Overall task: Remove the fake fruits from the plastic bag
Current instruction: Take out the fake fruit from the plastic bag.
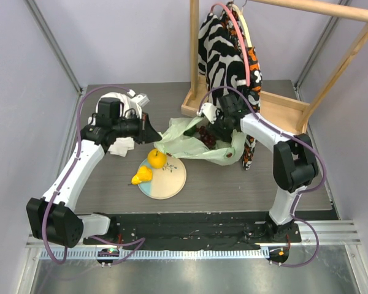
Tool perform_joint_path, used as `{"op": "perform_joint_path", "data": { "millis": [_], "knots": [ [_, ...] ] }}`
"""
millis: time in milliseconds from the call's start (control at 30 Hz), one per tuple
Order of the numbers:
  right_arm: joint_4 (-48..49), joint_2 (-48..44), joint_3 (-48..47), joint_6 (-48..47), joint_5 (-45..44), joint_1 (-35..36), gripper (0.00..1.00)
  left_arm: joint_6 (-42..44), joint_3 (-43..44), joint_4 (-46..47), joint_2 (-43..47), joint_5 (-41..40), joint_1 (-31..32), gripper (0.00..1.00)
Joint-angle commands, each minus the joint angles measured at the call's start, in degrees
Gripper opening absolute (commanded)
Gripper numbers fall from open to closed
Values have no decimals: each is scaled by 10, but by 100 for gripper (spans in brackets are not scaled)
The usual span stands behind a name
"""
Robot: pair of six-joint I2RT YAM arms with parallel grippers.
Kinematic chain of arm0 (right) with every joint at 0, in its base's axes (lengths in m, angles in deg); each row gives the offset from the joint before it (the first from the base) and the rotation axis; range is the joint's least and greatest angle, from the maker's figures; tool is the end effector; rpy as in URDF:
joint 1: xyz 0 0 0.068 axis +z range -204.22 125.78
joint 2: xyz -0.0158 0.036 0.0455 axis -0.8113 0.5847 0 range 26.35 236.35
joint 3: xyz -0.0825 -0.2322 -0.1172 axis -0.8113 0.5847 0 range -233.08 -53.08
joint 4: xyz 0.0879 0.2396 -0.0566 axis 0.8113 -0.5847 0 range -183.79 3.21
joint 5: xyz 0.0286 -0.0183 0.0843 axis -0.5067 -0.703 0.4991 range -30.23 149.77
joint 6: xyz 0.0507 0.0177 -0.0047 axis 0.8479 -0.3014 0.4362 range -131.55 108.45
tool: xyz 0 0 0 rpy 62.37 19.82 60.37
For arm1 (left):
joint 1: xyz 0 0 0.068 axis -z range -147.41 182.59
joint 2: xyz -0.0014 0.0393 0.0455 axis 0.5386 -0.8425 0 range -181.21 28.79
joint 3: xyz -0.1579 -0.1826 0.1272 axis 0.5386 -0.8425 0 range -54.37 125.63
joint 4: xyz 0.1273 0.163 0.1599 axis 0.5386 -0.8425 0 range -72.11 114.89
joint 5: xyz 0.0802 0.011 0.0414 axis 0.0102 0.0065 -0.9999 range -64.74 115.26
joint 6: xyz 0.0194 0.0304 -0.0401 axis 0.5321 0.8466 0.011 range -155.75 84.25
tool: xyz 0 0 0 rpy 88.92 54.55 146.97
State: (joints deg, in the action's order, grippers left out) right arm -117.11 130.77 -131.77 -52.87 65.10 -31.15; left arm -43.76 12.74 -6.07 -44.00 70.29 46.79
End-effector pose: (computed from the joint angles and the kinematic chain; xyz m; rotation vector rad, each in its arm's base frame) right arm 0.3608 0.1571 0.2261 -1.3853 2.1323 -0.0063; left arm 0.2567 -0.0911 0.3421 0.5624 2.1200 -1.0814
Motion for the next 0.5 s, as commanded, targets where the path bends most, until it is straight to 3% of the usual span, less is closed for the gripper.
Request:
{"op": "perform_joint_path", "data": {
  "millis": [0, 267, 400, 467],
  "knots": [
    [43, 21, -45, -17, -15, -14, 65, 14, 5, -2, 1, 7, 1, 0],
    [40, 114, -69, -12, -25, -22, 67, 12, 14, -4, -17, 9, 2, 0],
    [40, 154, -84, -3, -80, -21, 72, 14, 20, -7, -21, 9, 2, 0],
    [33, 150, -83, -5, -94, -22, 67, 14, 20, -8, -21, 8, 2, 0]
  ]
}}
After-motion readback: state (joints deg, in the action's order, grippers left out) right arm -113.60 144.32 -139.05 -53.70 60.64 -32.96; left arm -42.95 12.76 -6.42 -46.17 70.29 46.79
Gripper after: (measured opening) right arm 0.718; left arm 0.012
